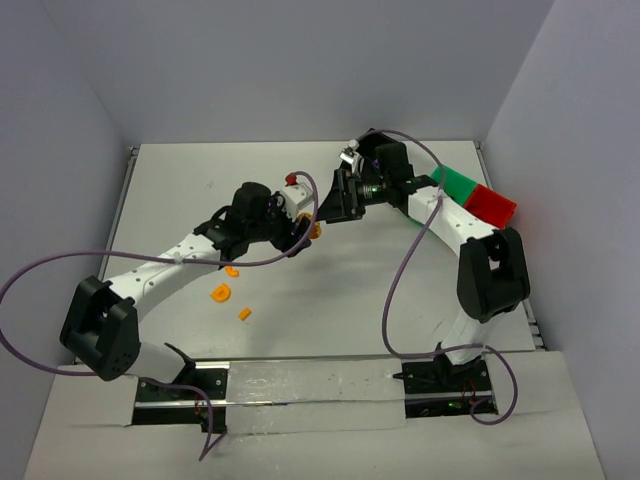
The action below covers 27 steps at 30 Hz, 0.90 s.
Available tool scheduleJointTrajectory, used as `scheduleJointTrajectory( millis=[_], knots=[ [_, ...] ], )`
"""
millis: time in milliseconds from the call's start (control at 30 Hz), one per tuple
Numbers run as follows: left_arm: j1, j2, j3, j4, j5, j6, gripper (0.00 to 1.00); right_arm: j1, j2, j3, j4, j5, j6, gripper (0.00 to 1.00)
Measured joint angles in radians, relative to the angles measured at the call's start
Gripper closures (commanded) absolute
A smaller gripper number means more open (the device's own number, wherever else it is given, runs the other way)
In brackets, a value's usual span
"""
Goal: Sort the legos into containers by color
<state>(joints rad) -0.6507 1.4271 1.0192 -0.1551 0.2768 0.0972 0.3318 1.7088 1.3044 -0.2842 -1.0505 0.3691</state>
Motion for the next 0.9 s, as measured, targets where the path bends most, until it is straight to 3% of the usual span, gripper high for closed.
scheduleJointTrajectory(
  millis=[333,433,667,800,900],
  knots=[
    [-0.005,-0.028,-0.003,-0.001,0.001,0.001,0.74,0.030,0.138,0.075,-0.046,-0.013,-0.024,0.03],
    [-0.005,-0.029,-0.003,-0.001,0.001,0.001,0.74,0.032,0.159,0.076,-0.052,-0.022,-0.018,0.21],
    [-0.008,-0.032,-0.003,-0.008,-0.002,0.001,0.77,0.030,0.165,0.081,0.000,-0.103,0.051,0.88],
    [-0.008,-0.043,-0.003,-0.008,-0.010,0.002,0.79,0.020,0.165,0.024,0.155,-0.156,0.179,1.00],
    [-0.009,-0.047,-0.013,0.002,-0.012,0.006,0.81,0.007,0.165,-0.001,0.205,-0.173,0.224,1.00]
  ],
)
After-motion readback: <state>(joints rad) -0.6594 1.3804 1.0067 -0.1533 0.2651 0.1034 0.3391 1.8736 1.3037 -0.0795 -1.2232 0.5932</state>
